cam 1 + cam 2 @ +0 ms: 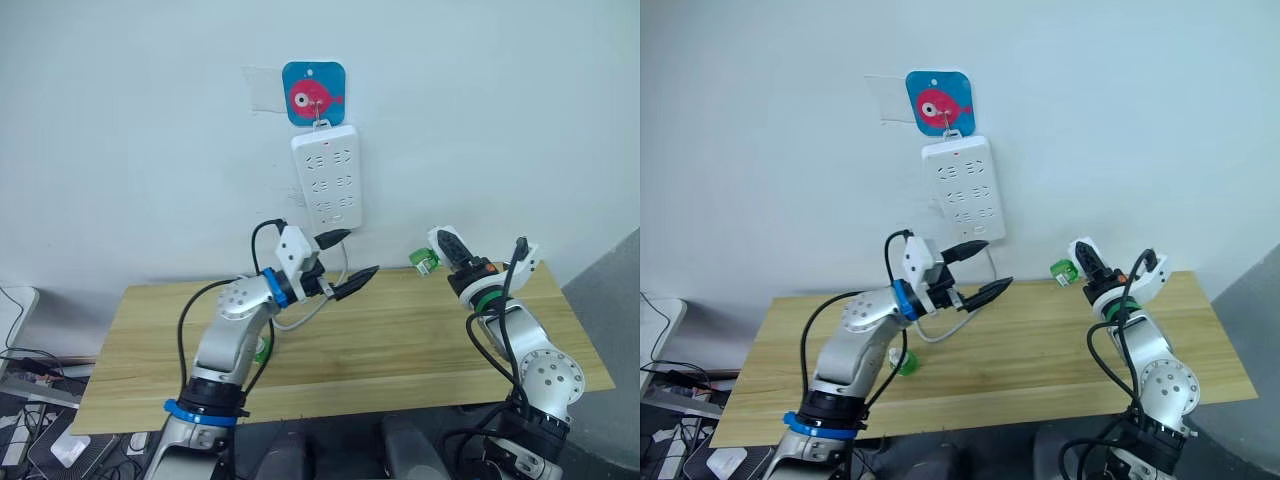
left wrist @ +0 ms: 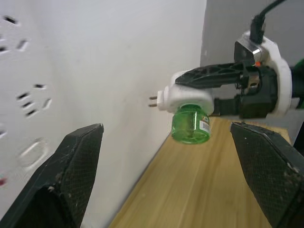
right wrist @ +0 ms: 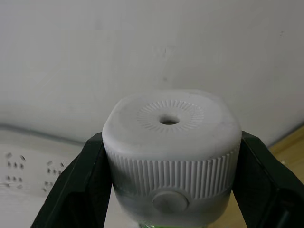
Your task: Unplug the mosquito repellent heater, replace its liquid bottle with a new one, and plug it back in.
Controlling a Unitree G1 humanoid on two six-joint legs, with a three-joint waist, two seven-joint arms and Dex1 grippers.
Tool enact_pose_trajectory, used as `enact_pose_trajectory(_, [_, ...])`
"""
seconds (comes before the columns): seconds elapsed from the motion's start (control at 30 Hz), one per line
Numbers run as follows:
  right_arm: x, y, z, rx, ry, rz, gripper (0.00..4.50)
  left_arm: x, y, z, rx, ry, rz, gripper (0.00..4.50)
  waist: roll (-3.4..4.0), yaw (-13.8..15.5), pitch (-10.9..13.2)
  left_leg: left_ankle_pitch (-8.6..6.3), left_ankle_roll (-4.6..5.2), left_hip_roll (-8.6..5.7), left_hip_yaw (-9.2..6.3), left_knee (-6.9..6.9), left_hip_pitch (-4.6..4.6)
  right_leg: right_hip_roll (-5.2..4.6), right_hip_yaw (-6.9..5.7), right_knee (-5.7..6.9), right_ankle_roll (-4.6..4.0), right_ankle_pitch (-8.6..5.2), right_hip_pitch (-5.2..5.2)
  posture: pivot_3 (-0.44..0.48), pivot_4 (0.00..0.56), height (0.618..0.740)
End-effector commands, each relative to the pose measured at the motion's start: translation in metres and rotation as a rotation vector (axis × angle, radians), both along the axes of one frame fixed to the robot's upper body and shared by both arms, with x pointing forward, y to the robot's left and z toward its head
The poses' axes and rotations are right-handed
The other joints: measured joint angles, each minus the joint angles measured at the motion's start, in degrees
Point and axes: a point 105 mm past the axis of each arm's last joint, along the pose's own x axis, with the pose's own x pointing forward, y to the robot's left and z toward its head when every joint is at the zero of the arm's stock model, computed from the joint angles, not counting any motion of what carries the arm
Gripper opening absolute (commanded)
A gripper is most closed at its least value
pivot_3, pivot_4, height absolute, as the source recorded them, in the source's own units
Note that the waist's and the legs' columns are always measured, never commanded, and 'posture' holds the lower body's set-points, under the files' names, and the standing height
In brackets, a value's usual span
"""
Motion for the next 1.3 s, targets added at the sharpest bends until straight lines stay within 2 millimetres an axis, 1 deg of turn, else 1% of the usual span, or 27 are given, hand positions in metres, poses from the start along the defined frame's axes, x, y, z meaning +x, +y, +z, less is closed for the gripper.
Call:
enact_pose_trajectory(0.03, [-0.005,0.01,0.019,0.082,-0.061,0.061,2.98,0.001,-0.02,0.0,-0.03,-0.017,0.002,4.48,0.01,-0.13,-0.01,0.0,0.0,0.0,0.02,0.0,0.0,0.01,0.01,0.0,0.0,0.0,0.01,-0.15,0.149,0.74])
enact_pose_trajectory(0.17, [-0.01,0.022,0.023,0.067,-0.069,0.127,2.98,0.004,-0.033,0.001,-0.046,-0.023,-0.011,4.48,0.01,-0.37,-0.01,0.05,0.08,0.03,0.06,0.01,0.02,0.03,-0.03,0.0,0.01,-0.01,0.07,-0.16,0.149,0.74])
enact_pose_trajectory(0.27, [-0.014,0.034,0.029,0.056,-0.09,0.177,2.98,0.006,-0.038,0.001,-0.041,-0.042,-0.019,4.48,0.01,-0.53,-0.01,0.06,0.1,0.03,0.09,0.01,0.01,0.05,-0.03,-0.01,0.02,-0.01,0.09,-0.168,0.153,0.74])
enact_pose_trajectory(0.37, [-0.015,0.039,0.034,0.061,-0.101,0.194,2.98,0.008,-0.041,0.001,-0.035,-0.053,-0.023,4.48,0.01,-0.57,-0.01,0.07,0.12,0.03,0.09,0.01,0.03,0.05,-0.02,-0.04,0.02,-0.01,0.12,-0.173,0.156,0.74])
enact_pose_trajectory(0.57, [-0.016,0.04,0.035,0.074,-0.108,0.201,2.98,0.01,-0.048,-0.001,-0.038,-0.057,-0.025,4.48,0.01,-0.52,-0.01,0.07,0.13,0.01,0.06,0.03,0.03,0.05,-0.04,-0.07,0.02,-0.02,0.17,-0.176,0.156,0.74])
enact_pose_trajectory(0.77, [-0.015,0.039,0.037,0.087,-0.114,0.204,2.98,0.012,-0.051,0.002,-0.057,-0.065,-0.018,4.48,0.01,-0.58,-0.01,0.07,0.13,0.03,0.05,0.03,0.05,0.05,-0.06,-0.06,0.03,-0.02,0.19,-0.182,0.153,0.74])
enact_pose_trajectory(0.87, [-0.016,0.04,0.037,0.082,-0.118,0.212,2.98,0.011,-0.052,0.001,-0.068,-0.051,-0.023,3.89,0.01,-0.59,-0.01,0.07,0.13,0.03,0.06,0.03,0.05,0.06,-0.05,-0.07,0.03,-0.02,0.19,-0.185,0.153,0.74])
enact_pose_trajectory(0.9, [-0.016,0.04,0.037,0.083,-0.118,0.213,2.98,0.011,-0.052,0.001,-0.07,-0.05,-0.022,3.62,0.01,-0.6,-0.01,0.07,0.13,0.03,0.06,0.03,0.05,0.06,-0.05,-0.07,0.03,-0.02,0.19,-0.186,0.151,0.74])
enact_pose_trajectory(1.03, [-0.017,0.043,0.038,0.079,-0.12,0.223,2.98,0.012,-0.052,0.002,-0.076,-0.052,-0.02,2.31,0.01,-0.6,-0.01,0.08,0.13,0.02,0.06,0.03,0.05,0.05,-0.05,-0.07,0.03,-0.02,0.19,-0.186,0.151,0.74])
enact_pose_trajectory(1.2, [-0.018,0.043,0.038,0.073,-0.117,0.227,2.98,0.013,-0.053,0.004,-0.082,-0.055,-0.02,2.28,0.01,-0.59,-0.01,0.08,0.14,0.02,0.06,0.03,0.05,0.06,-0.05,-0.07,0.03,-0.02,0.2,-0.183,0.149,0.74])
enact_pose_trajectory(1.3, [-0.018,0.044,0.036,0.059,-0.112,0.24,2.98,0.015,-0.05,0.003,-0.071,-0.058,-0.009,2.28,0.01,-0.59,-0.01,0.08,0.14,0.02,0.06,0.03,0.05,0.05,-0.05,-0.07,0.03,-0.02,0.2,-0.182,0.15,0.74])
